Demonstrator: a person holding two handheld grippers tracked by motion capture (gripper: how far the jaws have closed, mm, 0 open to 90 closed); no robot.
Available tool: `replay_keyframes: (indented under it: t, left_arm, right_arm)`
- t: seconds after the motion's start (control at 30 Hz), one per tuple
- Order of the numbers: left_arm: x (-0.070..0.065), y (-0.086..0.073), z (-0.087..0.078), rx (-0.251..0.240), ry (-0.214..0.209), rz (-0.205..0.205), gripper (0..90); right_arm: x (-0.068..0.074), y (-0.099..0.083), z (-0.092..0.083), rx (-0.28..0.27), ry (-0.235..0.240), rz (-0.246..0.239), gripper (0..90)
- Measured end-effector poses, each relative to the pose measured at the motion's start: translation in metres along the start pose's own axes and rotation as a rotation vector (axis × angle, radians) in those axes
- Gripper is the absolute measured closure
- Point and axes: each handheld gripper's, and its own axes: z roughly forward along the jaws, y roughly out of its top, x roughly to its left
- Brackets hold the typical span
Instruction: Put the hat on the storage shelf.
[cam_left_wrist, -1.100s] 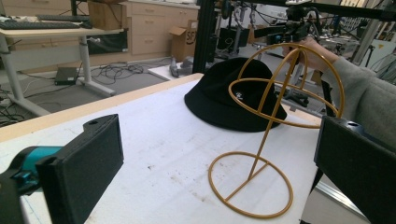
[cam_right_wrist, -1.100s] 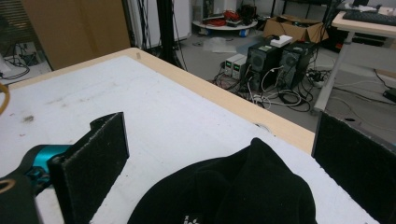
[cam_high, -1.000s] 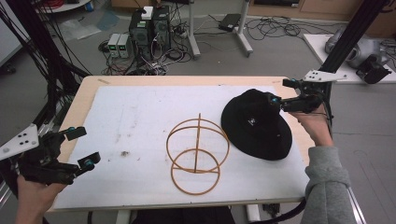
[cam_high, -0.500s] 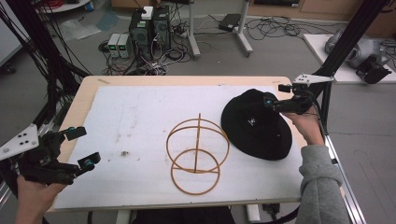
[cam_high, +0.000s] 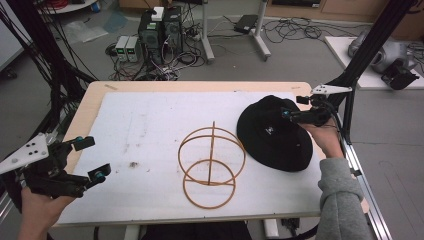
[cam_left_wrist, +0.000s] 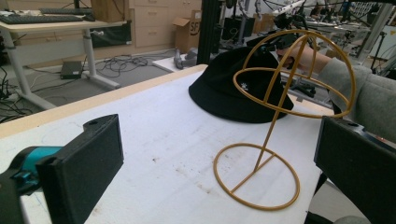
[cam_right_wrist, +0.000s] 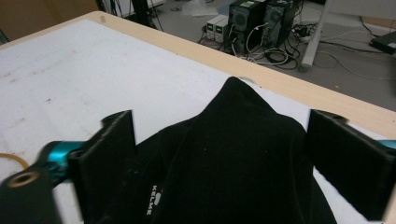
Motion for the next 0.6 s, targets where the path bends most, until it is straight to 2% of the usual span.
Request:
replay_keyframes:
  t: [0.03, 0.1, 0.27, 0.33, 0.37, 0.4, 0.47, 0.5, 0.53, 0.57, 0.6]
  left_arm:
    - [0.0001, 0.0001, -0.0002, 0.001, -0.001, 0.001, 1.7]
    - [0.0002, 0.0000, -0.0003, 0.000, -0.002, -0.001, 1.7]
    - [0.0014, -0.0001, -0.0018, 0.001, 0.006, -0.007, 1.7]
    - [0.0012, 0.0006, -0.0029, -0.005, 0.009, -0.007, 1.7]
    - [0.0012, 0.0006, -0.0029, -0.005, 0.009, -0.007, 1.7]
    - [0.0013, 0.0007, -0.0031, -0.004, 0.008, -0.005, 1.7]
    - [0.0012, 0.0005, -0.0029, -0.005, 0.008, -0.007, 1.7]
    - [0.0013, 0.0003, -0.0025, -0.005, 0.008, -0.007, 1.7]
    - [0.0016, -0.0001, -0.0021, -0.003, 0.007, -0.008, 1.7]
    - [0.0016, -0.0001, -0.0021, -0.003, 0.007, -0.008, 1.7]
    - [0.0017, -0.0002, -0.0018, -0.002, 0.005, -0.008, 1.7]
  right_arm:
    - [0.0002, -0.0005, -0.0005, 0.004, 0.002, 0.006, 15.4]
    - [-0.0005, -0.0015, -0.0007, -0.006, 0.018, 0.014, 16.3]
    - [-0.0005, -0.0033, 0.0003, 0.011, 0.008, 0.024, 23.5]
    - [0.0001, -0.0044, -0.0007, 0.012, 0.003, 0.018, 35.9]
    - [0.0001, -0.0044, -0.0007, 0.012, 0.003, 0.018, 35.9]
    - [-0.0005, -0.0052, -0.0011, 0.014, 0.004, 0.015, 45.1]
    - [-0.0004, -0.0059, -0.0026, 0.013, -0.003, 0.005, 57.2]
    - [-0.0004, -0.0059, -0.0026, 0.013, -0.003, 0.005, 57.2]
    - [0.0011, -0.0061, -0.0038, 0.015, -0.012, -0.020, 69.4]
    - [0.0011, -0.0061, -0.0038, 0.015, -0.012, -0.020, 69.4]
    - [0.0031, -0.0057, -0.0041, 0.024, -0.022, -0.046, 76.6]
